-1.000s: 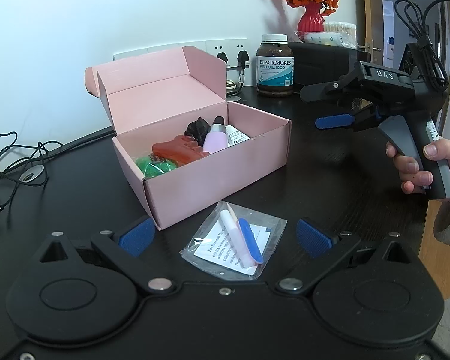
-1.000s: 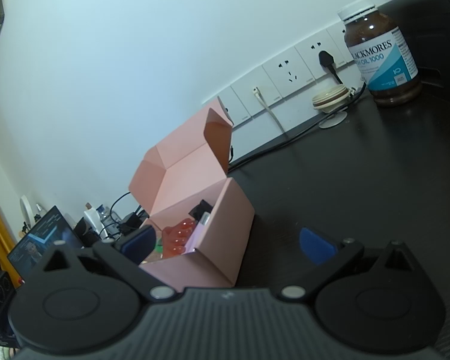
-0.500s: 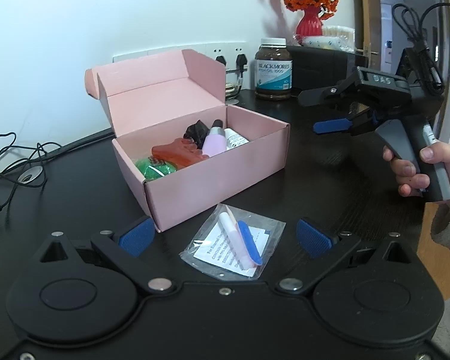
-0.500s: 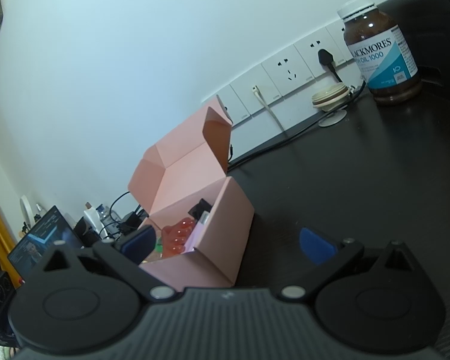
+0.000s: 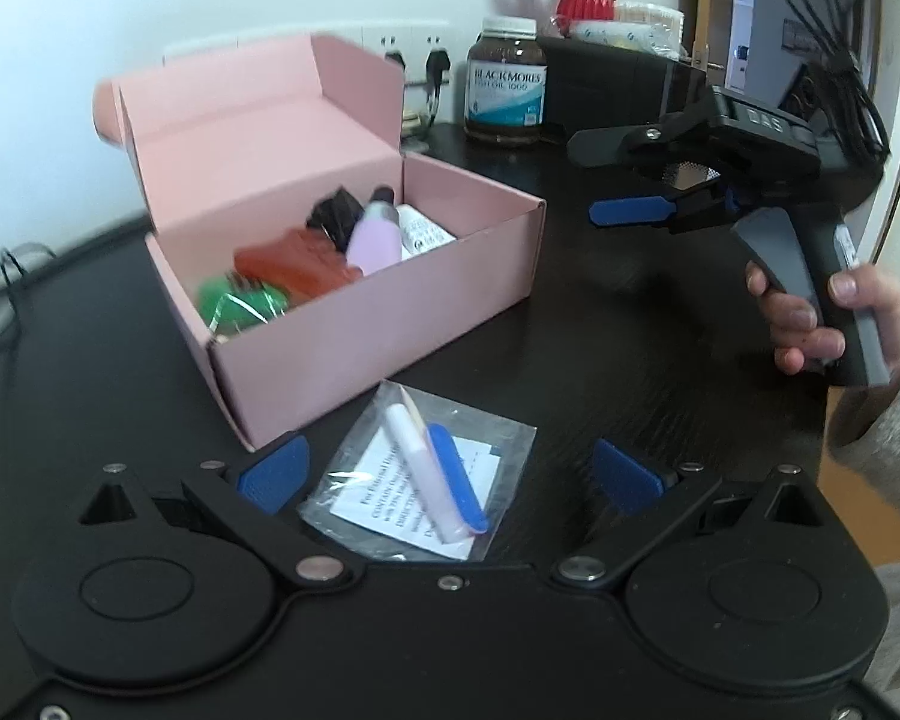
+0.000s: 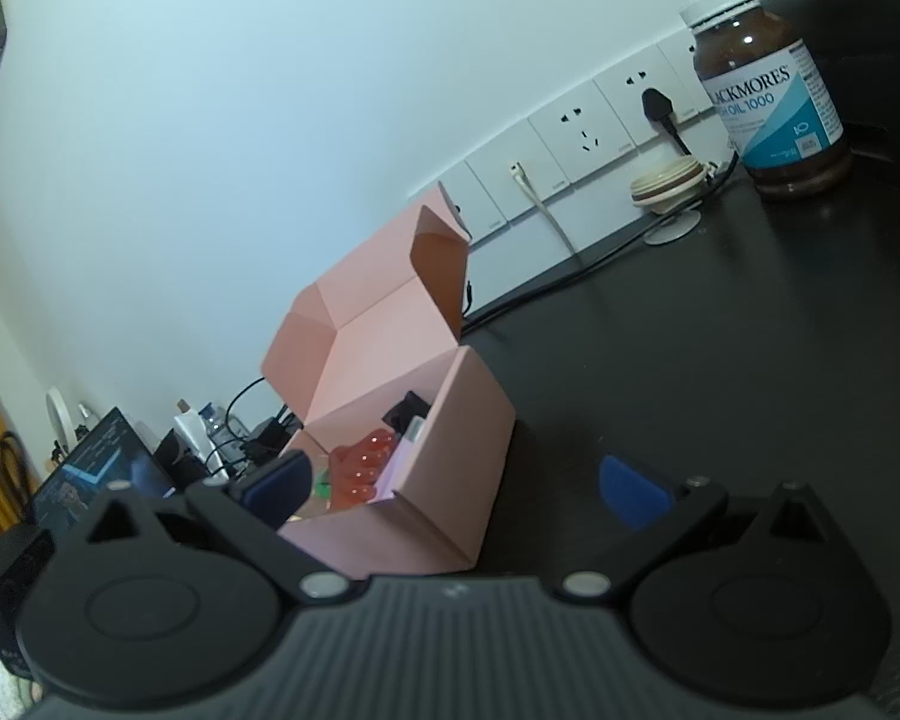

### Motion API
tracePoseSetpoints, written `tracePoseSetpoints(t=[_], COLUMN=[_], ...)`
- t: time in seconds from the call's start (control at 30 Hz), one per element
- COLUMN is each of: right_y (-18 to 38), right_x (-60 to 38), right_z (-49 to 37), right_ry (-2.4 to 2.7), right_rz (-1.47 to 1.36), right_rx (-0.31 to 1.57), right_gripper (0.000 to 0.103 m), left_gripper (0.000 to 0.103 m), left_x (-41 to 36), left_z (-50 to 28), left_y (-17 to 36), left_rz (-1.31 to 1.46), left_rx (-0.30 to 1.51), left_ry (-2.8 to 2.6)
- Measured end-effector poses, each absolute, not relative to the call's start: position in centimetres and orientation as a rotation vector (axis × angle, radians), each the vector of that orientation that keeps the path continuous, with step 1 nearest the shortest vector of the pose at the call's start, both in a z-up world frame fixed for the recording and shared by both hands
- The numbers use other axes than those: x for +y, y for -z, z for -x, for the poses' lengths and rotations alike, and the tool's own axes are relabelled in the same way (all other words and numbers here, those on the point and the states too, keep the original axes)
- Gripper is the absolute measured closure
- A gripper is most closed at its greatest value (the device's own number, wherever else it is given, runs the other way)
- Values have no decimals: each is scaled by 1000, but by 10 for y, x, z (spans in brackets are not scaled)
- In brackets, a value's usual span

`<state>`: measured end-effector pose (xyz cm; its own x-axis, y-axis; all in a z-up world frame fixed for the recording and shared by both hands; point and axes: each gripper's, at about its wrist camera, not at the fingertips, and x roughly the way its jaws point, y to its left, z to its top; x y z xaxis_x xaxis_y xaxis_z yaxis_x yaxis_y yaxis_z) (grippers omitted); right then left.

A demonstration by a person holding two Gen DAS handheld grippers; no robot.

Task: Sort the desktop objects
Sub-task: 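Lower the left gripper and close it on the clear bag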

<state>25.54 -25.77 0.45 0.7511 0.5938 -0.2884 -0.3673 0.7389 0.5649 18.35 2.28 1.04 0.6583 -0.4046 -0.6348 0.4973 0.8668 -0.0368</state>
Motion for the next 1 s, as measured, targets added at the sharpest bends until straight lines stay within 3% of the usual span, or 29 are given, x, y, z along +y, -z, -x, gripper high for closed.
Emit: tracePoseSetpoints(t=[0.23,0.33,0.37,0.47,0.5,0.7,0.73,0.77,0.8,1.0], right_y=[-4,-4,-4,-4,-4,-4,-4,-4,-4,-4], right_x=[-257,-257,-257,-256,-256,-256,-256,-256,-256,-257], right_z=[-257,-256,-255,-254,-254,-253,-253,-252,-252,-251], right_ry=[-554,-552,-551,-549,-548,-545,-545,-545,-544,-547], right_rz=[-507,-509,-509,-506,-507,-511,-511,-510,-510,-509], right_rx=[480,478,477,473,472,470,468,466,466,463], right_gripper=[1,1,1,1,1,1,1,1,1,1], left_gripper=[0,6,13,53,54,51,45,24,13,14], left_x=[26,24,24,24,23,16,15,15,14,12], left_z=[-190,-188,-187,-182,-181,-177,-178,-178,-177,-166], left_y=[-6,-6,-6,-9,-9,-12,-12,-12,-10,-14], left_rz=[-118,-127,-132,-130,-133,-168,-170,-172,-181,-205], left_rx=[705,698,692,664,665,675,683,692,690,650], left_ry=[527,513,500,452,445,419,413,407,403,426])
